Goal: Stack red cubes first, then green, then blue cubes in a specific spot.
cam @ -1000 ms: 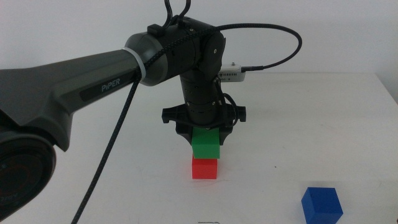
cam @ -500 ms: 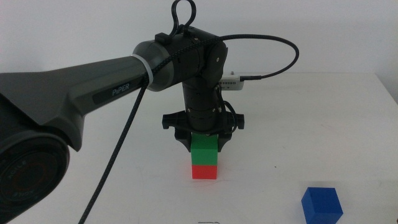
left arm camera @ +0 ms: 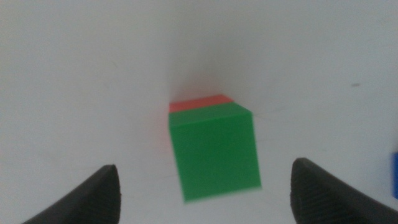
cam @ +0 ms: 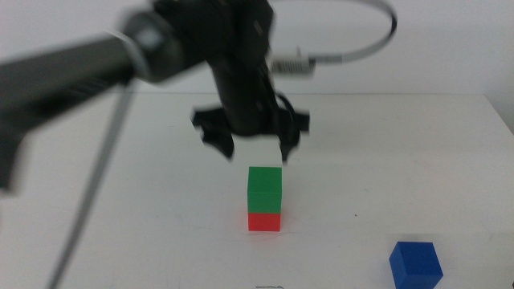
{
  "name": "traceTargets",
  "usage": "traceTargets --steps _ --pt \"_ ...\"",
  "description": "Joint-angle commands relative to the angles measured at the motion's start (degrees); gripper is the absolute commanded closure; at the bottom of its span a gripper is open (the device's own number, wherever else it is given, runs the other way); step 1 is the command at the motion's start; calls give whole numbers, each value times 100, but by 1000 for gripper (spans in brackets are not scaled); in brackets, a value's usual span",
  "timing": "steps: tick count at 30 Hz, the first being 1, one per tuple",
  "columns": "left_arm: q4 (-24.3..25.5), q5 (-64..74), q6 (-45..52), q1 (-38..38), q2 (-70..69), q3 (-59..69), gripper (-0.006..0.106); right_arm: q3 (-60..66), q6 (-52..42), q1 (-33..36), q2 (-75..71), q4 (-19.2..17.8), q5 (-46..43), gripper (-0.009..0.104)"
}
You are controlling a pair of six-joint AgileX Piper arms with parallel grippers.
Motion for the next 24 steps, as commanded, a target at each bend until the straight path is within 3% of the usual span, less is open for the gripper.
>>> traceTargets --steps 1,7,13,18,21,24 --pt "75 466 294 47 -876 -166 7 -102 -59 -29 -131 -54 -409 15" --pt "232 554 1828 275 -1975 -114 7 -102 -59 -29 -131 -54 -409 15" --pt "-1459 513 3699 1439 -3137 782 7 -102 -59 -29 -131 -54 -409 15" --pt "-2753 -135 4808 2327 -4301 2326 7 -102 -59 -29 -131 -54 -409 15" --pt "-3138 -668 4948 2561 -4879 3046 7 -102 -59 -29 -131 -54 -409 15" --pt "-3211 -1042 4974 2605 -5153 3401 7 -102 -59 -29 -131 -54 -409 15"
